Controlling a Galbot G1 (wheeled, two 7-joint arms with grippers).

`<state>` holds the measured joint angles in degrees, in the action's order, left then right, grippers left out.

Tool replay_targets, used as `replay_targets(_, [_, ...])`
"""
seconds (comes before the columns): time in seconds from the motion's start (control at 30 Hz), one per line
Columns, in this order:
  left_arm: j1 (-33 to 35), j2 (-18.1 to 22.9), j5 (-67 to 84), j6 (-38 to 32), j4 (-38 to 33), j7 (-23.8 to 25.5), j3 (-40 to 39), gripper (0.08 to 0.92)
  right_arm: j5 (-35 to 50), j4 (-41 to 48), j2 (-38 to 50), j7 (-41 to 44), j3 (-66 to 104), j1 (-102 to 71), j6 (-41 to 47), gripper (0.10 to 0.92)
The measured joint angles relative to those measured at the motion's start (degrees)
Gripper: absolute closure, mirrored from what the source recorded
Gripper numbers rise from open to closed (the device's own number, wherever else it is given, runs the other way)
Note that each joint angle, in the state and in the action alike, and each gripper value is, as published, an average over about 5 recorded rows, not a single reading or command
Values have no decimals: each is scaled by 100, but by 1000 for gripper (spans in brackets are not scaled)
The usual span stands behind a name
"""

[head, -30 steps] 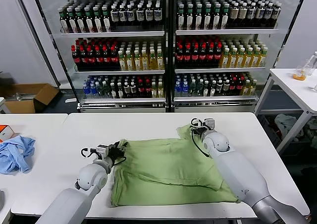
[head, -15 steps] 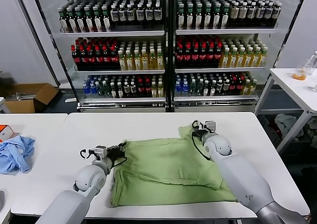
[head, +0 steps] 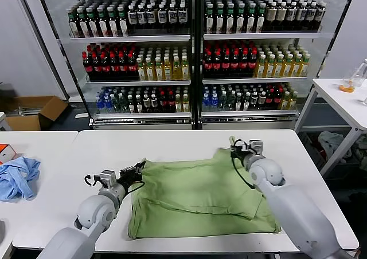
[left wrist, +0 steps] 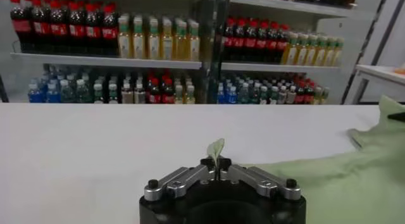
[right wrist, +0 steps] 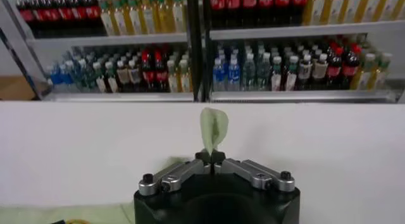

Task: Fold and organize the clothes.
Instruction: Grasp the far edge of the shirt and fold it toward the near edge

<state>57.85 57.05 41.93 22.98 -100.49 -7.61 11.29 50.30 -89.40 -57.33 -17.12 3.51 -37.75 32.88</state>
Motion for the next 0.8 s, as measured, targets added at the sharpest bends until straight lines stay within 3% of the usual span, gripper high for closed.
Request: replay_targets(0.8, [1596, -222, -144, 124, -1447, 129, 695, 889, 375, -2888, 1102, -206, 2172, -2940, 34, 919])
